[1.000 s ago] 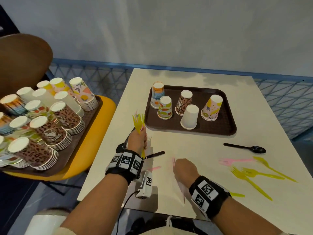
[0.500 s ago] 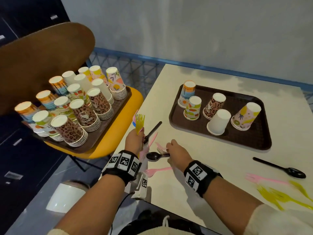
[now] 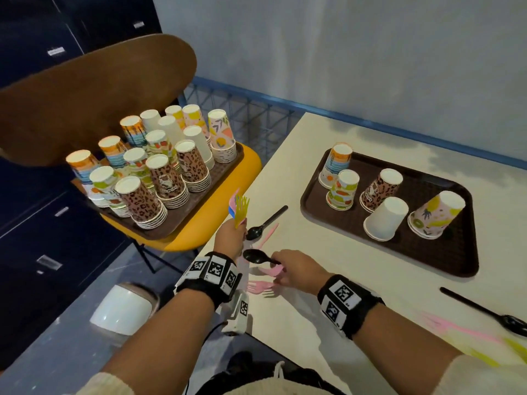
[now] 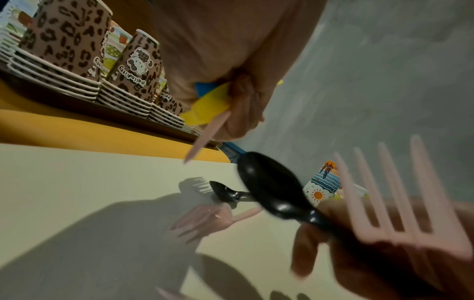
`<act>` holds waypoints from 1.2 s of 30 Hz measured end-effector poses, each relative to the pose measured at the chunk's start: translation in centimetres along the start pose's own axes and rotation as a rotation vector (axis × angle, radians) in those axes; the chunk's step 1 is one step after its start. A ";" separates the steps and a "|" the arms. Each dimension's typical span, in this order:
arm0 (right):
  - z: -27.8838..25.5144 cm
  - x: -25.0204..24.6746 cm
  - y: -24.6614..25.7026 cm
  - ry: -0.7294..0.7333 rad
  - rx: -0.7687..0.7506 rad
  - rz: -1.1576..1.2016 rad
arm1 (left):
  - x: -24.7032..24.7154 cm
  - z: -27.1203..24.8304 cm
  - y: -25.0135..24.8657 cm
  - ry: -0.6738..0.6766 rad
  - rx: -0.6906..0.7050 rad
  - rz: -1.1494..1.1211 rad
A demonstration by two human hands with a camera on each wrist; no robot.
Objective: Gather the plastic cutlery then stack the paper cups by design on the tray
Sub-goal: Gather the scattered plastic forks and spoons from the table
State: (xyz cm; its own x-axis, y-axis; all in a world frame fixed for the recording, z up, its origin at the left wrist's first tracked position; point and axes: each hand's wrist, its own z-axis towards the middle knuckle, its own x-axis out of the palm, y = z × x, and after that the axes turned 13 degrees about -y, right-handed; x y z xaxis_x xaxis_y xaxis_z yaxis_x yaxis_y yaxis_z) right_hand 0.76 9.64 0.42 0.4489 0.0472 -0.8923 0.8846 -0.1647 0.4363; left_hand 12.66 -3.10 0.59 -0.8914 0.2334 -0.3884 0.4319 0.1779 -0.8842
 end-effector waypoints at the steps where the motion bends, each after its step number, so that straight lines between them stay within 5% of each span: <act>1: -0.1 0.5 0.4 0.037 -0.036 -0.026 | 0.0 -0.2 -0.1 -0.003 0.000 -0.004; 10: 0.0 1.6 -0.6 0.056 -0.121 -0.131 | -1.4 -0.1 -0.2 -0.067 0.007 -0.005; 16: 3.0 -0.8 -0.8 -0.161 -0.144 -0.118 | -2.8 0.5 0.3 -0.111 -0.013 -0.008; 28: 5.9 0.3 -0.8 0.005 -0.209 -0.195 | -3.7 1.5 0.8 -0.126 -0.033 -0.028; 33: 6.8 -0.7 -1.3 -0.198 -0.331 -0.156 | -4.0 1.7 1.1 -0.107 -0.022 -0.055; 36: 7.8 -1.2 -0.9 -0.188 -0.300 -0.114 | -4.1 2.0 1.3 -0.112 -0.029 -0.033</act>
State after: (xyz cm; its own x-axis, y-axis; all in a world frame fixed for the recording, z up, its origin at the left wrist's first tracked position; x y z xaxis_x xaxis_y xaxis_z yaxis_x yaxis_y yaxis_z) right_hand -1.56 2.01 0.22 0.3391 -0.1381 -0.9306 0.9378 0.1283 0.3227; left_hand 16.63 -5.71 0.50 -0.9143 0.1194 -0.3870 0.4042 0.2119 -0.8898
